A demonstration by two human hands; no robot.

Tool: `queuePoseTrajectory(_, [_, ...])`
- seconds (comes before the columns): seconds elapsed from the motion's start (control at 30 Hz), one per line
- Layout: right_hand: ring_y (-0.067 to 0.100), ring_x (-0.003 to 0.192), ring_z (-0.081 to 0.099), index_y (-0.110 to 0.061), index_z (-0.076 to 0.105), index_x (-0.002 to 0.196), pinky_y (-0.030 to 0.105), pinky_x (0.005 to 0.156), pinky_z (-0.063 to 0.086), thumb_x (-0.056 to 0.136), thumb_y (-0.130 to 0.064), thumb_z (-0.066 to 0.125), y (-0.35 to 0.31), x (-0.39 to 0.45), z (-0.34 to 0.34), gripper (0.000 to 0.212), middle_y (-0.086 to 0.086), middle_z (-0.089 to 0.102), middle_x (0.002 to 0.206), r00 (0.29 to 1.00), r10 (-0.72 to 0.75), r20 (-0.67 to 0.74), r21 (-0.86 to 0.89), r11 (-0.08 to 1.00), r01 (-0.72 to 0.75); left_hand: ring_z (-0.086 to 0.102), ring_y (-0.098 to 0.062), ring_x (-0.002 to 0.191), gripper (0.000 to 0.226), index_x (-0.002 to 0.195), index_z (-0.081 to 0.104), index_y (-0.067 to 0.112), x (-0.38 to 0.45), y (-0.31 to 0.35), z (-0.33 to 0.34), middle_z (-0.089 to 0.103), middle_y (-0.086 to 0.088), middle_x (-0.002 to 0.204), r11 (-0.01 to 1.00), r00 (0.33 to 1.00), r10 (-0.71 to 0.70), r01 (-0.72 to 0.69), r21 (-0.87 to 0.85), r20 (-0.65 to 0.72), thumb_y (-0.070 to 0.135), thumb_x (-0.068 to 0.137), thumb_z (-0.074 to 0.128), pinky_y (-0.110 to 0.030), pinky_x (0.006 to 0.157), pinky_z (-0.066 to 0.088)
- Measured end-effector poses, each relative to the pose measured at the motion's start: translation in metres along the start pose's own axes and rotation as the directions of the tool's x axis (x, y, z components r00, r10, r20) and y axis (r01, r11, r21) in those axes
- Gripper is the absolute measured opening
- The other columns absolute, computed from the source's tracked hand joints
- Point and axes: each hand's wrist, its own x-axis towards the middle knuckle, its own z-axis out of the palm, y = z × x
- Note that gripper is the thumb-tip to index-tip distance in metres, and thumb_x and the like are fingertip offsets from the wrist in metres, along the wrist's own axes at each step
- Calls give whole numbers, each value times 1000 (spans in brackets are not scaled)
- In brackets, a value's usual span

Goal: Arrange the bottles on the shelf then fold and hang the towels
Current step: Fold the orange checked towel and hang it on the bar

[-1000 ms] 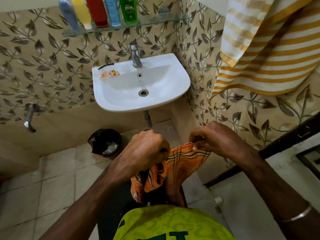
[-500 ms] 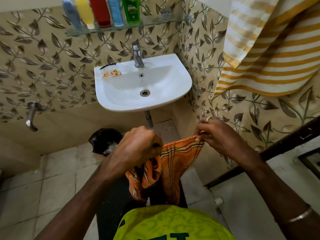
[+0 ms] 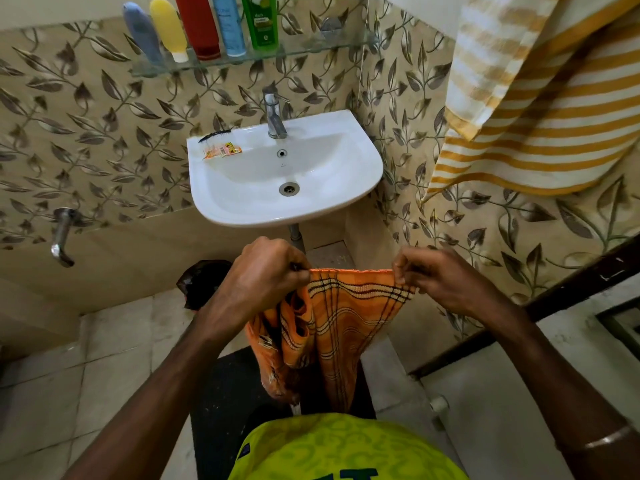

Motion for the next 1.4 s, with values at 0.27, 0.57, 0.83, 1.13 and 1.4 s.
queuePoseTrajectory(0.27, [-3,110,67,-24,76,113,23,98,54,94,-2,64,-39,-6,23,32,-14,74,116,871,-102,481,197,980,6,69,-12,78,10,90,79,26,33,4,8,76,5,85,973,974,-209,198,-122,-83,33,87,73,-34,76,60])
queuePoseTrajectory(0.57, [1,94,69,-22,79,102,30,81,61,84,-14,78,-65,24,60,19,-7,76,104,925,-380,25,79,923,377,67,-7,61,27,73,72,23,52,26,13,73,7,68,869,966,-251,196,-455,-63,49,76,80,-28,58,54])
queuePoseTrajectory(0.83, [11,98,64,-13,75,95,33,83,57,83,-8,78,-71,39,71,13,-3,66,100,915,-314,-252,246,894,375,46,-14,47,41,65,55,16,37,29,16,51,-1,55,458,958,-281,190,-868,61,44,75,83,-23,46,39])
queuePoseTrajectory(1.13, [5,93,68,-19,76,93,22,82,56,84,-12,78,-54,35,57,12,-8,74,95,940,-88,-330,384,897,219,74,-16,87,34,97,75,8,18,10,3,77,-5,93,224,971,-128,229,-947,204,4,63,78,-33,80,61])
queuePoseTrajectory(1.4, [14,92,69,-17,79,94,32,82,57,81,-14,82,-50,29,53,14,-4,73,92,904,-130,-408,346,894,285,74,-21,89,19,97,78,10,10,13,12,78,-9,95,293,973,-225,121,-948,55,7,78,75,-40,87,58])
